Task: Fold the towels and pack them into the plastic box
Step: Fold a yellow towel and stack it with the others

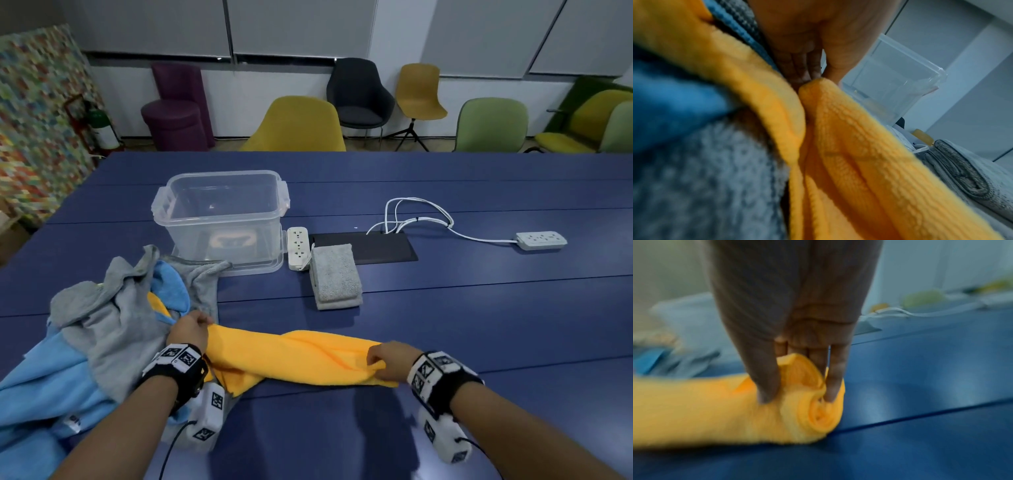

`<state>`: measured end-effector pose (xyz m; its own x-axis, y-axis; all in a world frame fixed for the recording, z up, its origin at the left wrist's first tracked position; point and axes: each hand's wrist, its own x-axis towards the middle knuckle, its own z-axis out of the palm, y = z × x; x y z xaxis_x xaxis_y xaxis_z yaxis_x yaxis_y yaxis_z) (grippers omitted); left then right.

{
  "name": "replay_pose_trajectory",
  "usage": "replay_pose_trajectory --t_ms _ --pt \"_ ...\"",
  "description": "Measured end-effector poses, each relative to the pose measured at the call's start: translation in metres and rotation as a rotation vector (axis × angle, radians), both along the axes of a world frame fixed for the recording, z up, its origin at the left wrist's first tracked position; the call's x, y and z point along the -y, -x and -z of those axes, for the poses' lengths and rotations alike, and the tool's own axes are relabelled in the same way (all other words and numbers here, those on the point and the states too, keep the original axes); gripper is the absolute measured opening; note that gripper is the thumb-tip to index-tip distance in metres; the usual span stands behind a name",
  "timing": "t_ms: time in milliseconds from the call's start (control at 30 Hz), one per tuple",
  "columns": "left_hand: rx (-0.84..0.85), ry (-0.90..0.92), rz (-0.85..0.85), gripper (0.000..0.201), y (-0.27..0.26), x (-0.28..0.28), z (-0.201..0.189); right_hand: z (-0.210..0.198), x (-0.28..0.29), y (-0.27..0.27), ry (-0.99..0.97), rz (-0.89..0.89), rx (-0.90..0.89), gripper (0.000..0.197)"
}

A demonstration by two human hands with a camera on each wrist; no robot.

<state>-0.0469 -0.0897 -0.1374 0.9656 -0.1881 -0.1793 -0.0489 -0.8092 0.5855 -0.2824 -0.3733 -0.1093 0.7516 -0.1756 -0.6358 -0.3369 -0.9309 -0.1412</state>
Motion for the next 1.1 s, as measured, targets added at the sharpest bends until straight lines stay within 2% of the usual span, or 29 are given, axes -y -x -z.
replay_pose_trajectory --t_ms 67,133,233,300,367,433,533,633,733,933,1100 --pt "0.005 -0.017 0.008 0.025 -0.003 -0.001 0.000 -0.004 0.010 -0.007 -0.077 0.050 -0.033 0.035" --pt "0.012 -0.027 0.020 0.029 -0.005 -0.001 0.001 -0.004 0.017 -0.009 -0.133 0.118 -0.031 0.020" --pt "0.011 -0.037 0.030 0.032 -0.002 -0.001 0.003 0.005 0.022 -0.011 -0.138 0.238 0.007 0.040" --pt "0.010 -0.064 0.031 0.032 0.001 0.000 0.001 0.014 0.022 -0.011 -0.122 0.242 0.013 0.038" --pt "0.005 -0.079 0.032 0.031 0.002 0.001 -0.001 0.021 0.018 -0.012 -0.080 0.220 -0.007 0.025" --pt "-0.005 -0.085 0.047 0.030 0.001 0.000 -0.002 0.018 0.013 -0.013 -0.055 0.201 -0.028 0.021" --pt "-0.039 -0.090 0.080 0.028 0.000 -0.003 -0.005 0.016 0.013 -0.016 -0.056 0.191 -0.069 0.022" --pt "-0.074 -0.085 0.095 0.021 0.001 -0.004 -0.008 0.016 0.016 -0.016 -0.079 0.288 -0.093 0.025" --pt "-0.071 -0.076 0.093 0.016 0.002 -0.004 -0.011 0.019 0.017 -0.019 -0.088 0.354 -0.070 0.037" --pt "-0.033 -0.162 0.148 0.009 0.006 -0.005 -0.021 0.013 0.017 -0.016 -0.033 0.242 -0.064 0.025" --pt "0.082 -0.260 0.189 0.029 0.021 -0.007 -0.037 -0.005 0.028 -0.008 -0.008 0.207 0.117 0.030"
